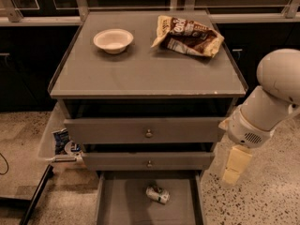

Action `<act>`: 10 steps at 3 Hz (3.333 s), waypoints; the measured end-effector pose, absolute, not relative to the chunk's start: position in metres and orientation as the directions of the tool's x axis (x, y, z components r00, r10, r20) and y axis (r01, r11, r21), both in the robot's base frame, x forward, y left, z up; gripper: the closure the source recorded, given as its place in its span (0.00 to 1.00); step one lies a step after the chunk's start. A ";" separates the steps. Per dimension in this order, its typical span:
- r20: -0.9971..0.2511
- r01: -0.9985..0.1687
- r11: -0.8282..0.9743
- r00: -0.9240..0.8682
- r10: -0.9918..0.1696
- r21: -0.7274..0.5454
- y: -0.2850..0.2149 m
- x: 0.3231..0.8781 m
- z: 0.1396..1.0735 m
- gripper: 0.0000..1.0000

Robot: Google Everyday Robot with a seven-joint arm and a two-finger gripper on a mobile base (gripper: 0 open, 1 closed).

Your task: Pick 7up can from bottom drawer and place on counter

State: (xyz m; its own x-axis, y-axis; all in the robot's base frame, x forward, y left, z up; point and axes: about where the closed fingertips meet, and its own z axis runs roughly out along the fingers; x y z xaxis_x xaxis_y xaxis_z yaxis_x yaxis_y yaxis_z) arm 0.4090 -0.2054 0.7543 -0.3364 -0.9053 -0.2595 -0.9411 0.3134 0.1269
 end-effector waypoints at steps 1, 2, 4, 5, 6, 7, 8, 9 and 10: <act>-0.289 -0.927 0.321 -0.366 -0.885 0.192 -0.186 0.411 0.704 0.00; -0.344 -0.931 0.297 -0.355 -0.869 0.211 -0.170 0.416 0.661 0.00; -0.424 -0.944 0.250 -0.322 -0.846 0.217 -0.160 0.420 0.628 0.00; -0.456 -0.950 0.261 -0.312 -0.833 0.172 -0.157 0.420 0.617 0.00; -0.526 -0.957 0.277 -0.281 -0.803 0.089 -0.159 0.428 0.586 0.00; -0.571 -0.961 0.274 -0.206 -0.795 -0.035 -0.161 0.434 0.552 0.00; -0.601 -0.946 0.289 -0.146 -0.786 -0.147 -0.162 0.455 0.526 0.00; -0.601 -0.946 0.288 -0.146 -0.786 -0.147 -0.162 0.455 0.526 0.00; -0.590 -0.942 0.311 -0.182 -0.786 -0.124 -0.161 0.455 0.503 0.00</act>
Offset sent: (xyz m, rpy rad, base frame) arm 0.0165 0.0533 -0.1446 0.1947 0.0384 0.0264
